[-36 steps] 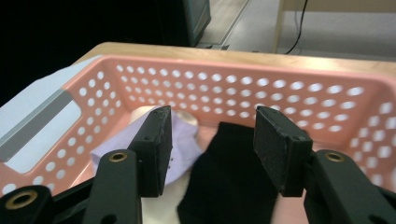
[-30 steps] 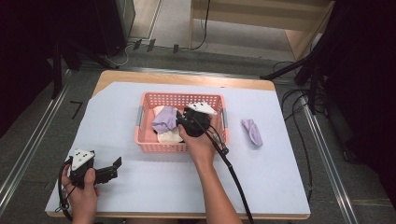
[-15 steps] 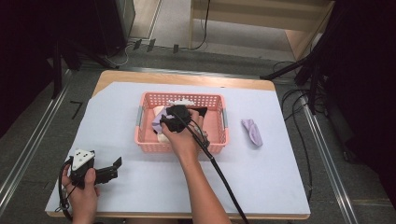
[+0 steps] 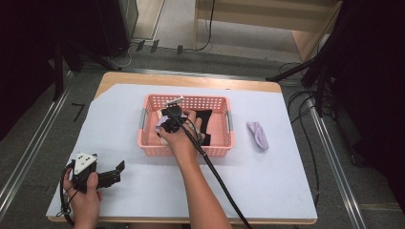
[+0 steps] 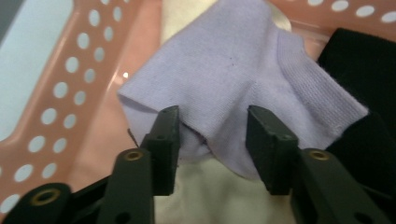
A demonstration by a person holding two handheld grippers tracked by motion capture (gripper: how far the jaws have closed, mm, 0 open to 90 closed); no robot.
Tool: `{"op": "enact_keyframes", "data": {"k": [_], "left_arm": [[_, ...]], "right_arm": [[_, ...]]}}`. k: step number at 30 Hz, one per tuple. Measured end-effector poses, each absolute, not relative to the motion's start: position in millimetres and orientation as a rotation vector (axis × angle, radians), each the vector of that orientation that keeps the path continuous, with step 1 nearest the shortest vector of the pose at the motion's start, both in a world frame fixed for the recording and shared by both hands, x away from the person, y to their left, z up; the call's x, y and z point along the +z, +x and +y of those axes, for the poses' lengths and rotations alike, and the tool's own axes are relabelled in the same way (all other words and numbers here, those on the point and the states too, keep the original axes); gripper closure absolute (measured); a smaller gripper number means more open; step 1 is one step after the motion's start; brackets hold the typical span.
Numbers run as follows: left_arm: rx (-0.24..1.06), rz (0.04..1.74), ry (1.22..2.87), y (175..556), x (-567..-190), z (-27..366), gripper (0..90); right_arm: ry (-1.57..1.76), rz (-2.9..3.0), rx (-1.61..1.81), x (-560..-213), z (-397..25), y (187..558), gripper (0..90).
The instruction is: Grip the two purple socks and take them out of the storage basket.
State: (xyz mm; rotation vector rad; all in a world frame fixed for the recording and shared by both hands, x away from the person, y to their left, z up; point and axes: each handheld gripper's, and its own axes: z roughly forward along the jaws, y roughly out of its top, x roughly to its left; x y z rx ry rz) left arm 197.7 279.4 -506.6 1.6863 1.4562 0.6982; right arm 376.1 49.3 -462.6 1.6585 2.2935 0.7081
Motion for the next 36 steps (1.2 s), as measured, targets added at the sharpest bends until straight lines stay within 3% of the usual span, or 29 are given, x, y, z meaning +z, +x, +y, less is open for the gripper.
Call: {"op": "enact_keyframes", "data": {"k": [9,36], "left_arm": [[0.695,1.456,1.685,198,-507,280,0.1],[0.692,1.459,1.703,199,-507,280,0.1]], "right_arm": [[1.737,2.264,0.748,-462,42,378,88.1],[1.281,1.9,1.451,-423,7,335,89.5]]}}
